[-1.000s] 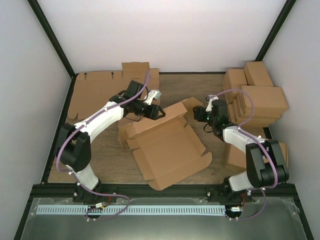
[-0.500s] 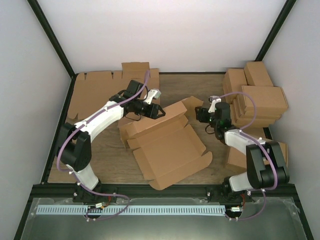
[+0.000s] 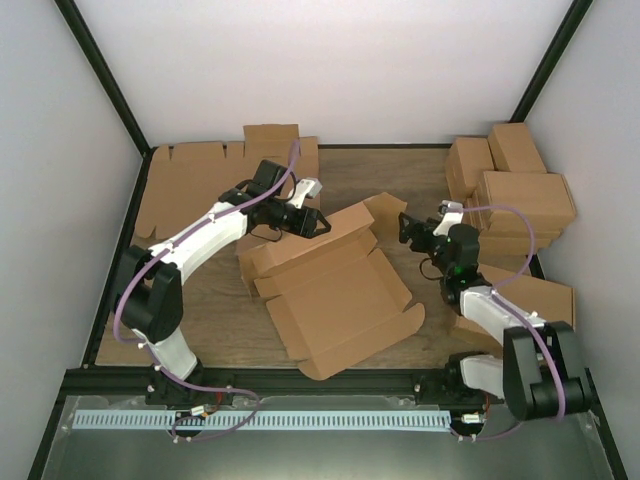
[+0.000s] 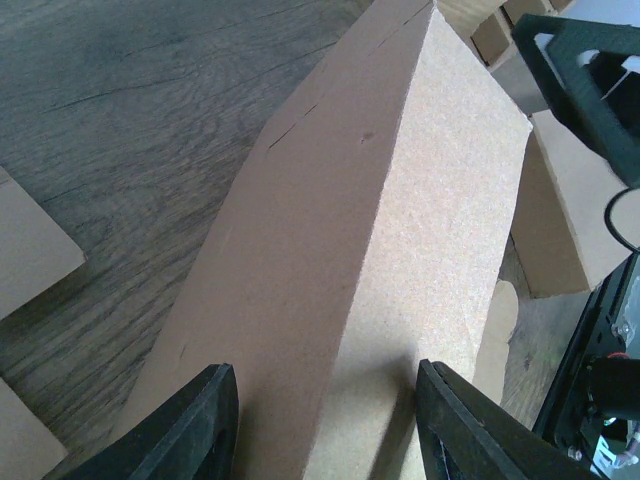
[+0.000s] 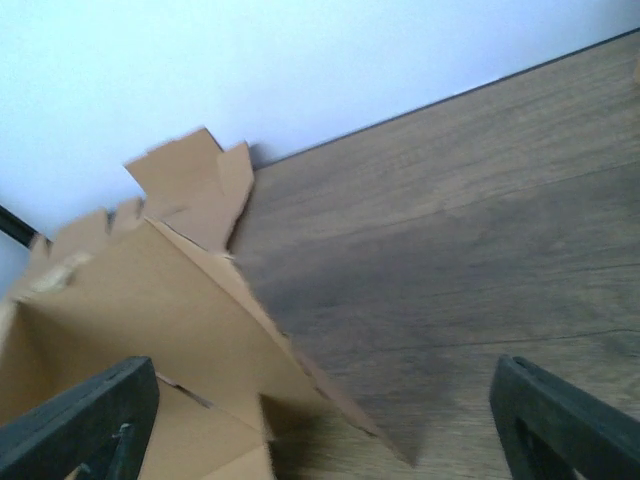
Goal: Fold the paper box
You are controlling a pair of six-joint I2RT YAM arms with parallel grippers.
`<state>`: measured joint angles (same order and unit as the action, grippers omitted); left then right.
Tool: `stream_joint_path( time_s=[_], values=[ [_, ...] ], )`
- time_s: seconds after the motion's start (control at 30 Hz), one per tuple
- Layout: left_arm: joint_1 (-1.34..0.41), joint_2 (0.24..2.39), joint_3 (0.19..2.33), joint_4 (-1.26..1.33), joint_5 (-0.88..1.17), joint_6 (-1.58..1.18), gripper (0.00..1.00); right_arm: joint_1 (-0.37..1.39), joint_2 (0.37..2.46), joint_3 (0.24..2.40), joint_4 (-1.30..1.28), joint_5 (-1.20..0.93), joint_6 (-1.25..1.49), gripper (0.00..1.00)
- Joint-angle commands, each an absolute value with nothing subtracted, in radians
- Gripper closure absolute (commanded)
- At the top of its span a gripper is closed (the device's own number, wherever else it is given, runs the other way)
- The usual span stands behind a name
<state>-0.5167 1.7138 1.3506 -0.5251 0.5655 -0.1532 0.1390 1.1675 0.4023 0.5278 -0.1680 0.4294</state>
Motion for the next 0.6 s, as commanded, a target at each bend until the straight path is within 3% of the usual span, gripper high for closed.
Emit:
stream_joint_path(
  time_s=[0.0, 0.13, 0.37, 0.57],
  values=[
    [-0.511, 1.741, 1.353, -0.546, 0.535, -0.144, 0.49, 0.098, 1.255, 0.448, 0.565, -0.231, 0.463, 0.14],
    [-0.510, 1.741, 1.351, -0.543, 0.534, -0.144, 0.49, 0.095, 1.334, 0.485, 0.610, -0.336, 0.412, 0.31],
    [-0.511, 1.752, 1.360, -0.533, 0.569, -0.150, 0.49, 0.095, 1.423, 0.532, 0.655, -0.336, 0.354, 0.28],
    [-0.511, 1.756, 1.369, -0.539, 0.568, -0.149, 0.49, 0.095, 1.491, 0.573, 0.680, -0.390, 0.262, 0.43]
  ],
)
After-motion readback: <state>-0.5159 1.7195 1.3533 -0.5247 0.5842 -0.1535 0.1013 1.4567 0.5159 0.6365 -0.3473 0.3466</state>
